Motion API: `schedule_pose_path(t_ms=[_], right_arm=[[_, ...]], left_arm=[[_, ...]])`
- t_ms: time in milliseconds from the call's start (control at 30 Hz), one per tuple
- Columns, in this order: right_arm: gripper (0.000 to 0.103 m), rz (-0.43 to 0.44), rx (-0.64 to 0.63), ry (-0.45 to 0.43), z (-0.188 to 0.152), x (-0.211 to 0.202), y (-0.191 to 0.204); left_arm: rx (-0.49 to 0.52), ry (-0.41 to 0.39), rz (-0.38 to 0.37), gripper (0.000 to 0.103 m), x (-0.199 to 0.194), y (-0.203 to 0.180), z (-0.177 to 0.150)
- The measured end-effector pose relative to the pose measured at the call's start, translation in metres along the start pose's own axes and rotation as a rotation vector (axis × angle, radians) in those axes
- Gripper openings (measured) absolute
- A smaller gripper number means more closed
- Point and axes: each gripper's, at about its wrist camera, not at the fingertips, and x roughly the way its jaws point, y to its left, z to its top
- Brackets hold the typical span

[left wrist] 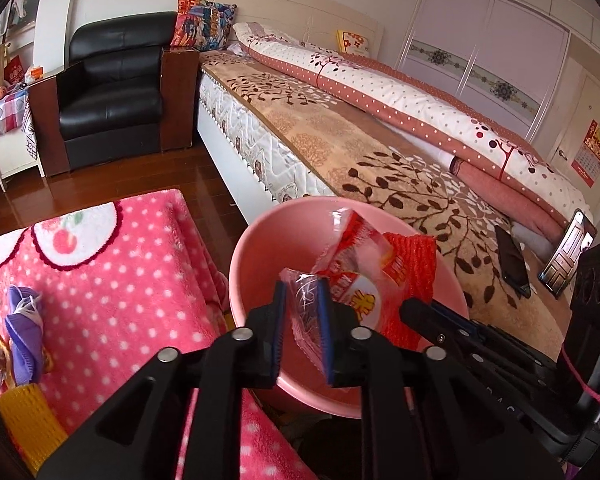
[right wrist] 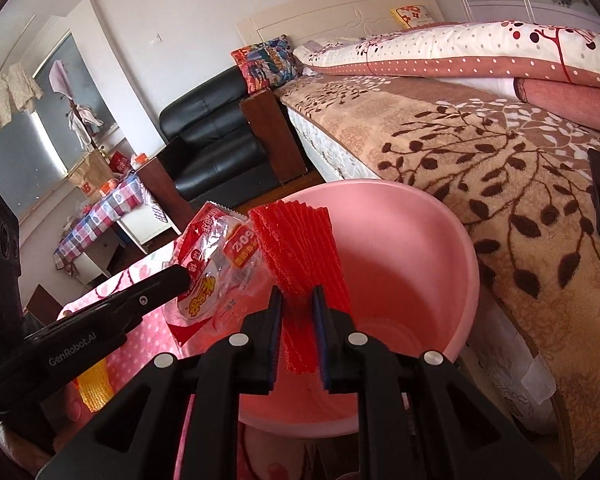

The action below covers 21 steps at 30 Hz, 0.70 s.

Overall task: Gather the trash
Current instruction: 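Open both tools to drop the bag and net into the bucket, then move both open tools back over the trash on the table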

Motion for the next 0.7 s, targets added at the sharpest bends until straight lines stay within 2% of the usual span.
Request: schedule_pose_path(t_ms=[33, 100, 400, 700], right_arm=[[0.025, -0.005, 0.0, 0.0, 0.0, 0.001, 0.0], [0.035, -0.009, 0.001, 0.0, -0.001, 0.003, 0.0], [0.042, 0.0, -0.022, -0.016, -0.003, -0.007, 0.012], [0.049, 0.045, -0.152, -0.065, -0.023, -0.04, 0.078]], left_arm=[[-0.006, 0.008, -0.007, 0.033, 0.001, 0.001, 0.0], [-0.023, 0.019, -0.019, 0.04, 0.002, 0.004, 0.001], [-0.02, -0.021, -0.027, 0.04, -0.022, 0.005, 0.003], [-0.048, -0.102, 0.037, 0.04, -0.086, 0.02, -0.005]])
